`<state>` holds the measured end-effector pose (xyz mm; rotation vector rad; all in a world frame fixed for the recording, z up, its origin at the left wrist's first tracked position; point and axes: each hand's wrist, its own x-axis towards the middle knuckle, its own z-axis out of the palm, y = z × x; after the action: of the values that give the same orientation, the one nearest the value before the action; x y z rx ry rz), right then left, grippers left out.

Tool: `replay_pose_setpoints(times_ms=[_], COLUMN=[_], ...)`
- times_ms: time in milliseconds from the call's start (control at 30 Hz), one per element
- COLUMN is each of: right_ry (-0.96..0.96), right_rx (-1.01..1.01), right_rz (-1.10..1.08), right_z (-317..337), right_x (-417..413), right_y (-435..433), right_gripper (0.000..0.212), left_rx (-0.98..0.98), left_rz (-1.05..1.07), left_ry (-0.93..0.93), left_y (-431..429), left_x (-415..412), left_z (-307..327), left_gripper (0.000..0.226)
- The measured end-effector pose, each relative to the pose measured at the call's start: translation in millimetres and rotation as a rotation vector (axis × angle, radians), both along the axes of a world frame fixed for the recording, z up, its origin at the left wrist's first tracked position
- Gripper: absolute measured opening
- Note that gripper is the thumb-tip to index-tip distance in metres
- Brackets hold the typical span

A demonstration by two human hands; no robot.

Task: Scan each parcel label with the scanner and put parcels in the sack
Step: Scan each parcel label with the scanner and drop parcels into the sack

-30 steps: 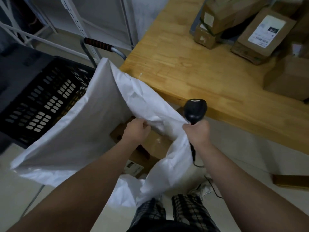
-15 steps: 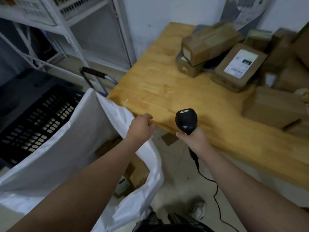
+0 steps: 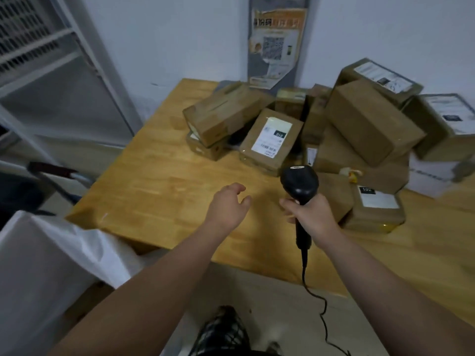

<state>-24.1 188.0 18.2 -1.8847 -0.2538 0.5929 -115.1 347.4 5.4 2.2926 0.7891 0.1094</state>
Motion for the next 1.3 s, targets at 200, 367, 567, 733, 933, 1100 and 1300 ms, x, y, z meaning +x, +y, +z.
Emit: replay_pose_setpoints(times_ms=[200,367,567,733,933,1100,1300], right_ry=[0.000,-0.078,-0.148,-0.137,-0.067,0.032,0.206], right_rx=[0.091,0.145,0.083,0.044,0.047,0.232,0.457], right_rz=[-0.061,-0.040,-0.029,-0.037,-0.067,-0.180,-0.047], right_z=[23.2,56.6,67.9,73.6,56.8,40.8,51.2], right_x=[45.2,86.7,129.7,161.8,173.0,173.8,157.3], right_y=[30.2,91.1,162.4,197.0,203.5,182.2,158.1], right_gripper=[0.007,0.004,0.017,0.013,0.014,0.033,0.030], left_rx=[0.086,0.306,0.575,0.531,0.409,-0.004,-0.921], left_rz=[-0.051,-0.089,-0.162,-0.173,-0.130,0.067,-0.054], left_ry=[-0.033,-0.039,0.202,0.504,0.556,0.059,-0.374], left_y=[37.8,103.6,177.1,211.5,223.2,220.7,175.4], left_x=[62.3,116.9,168.7,200.8,207.8,189.8,153.3], left_z=[13.3,43.5,50.7,49.3,52.5,66.2,84.4], left_gripper=[0.044,0.057,0.087,0.113,0.123,0.124,0.074])
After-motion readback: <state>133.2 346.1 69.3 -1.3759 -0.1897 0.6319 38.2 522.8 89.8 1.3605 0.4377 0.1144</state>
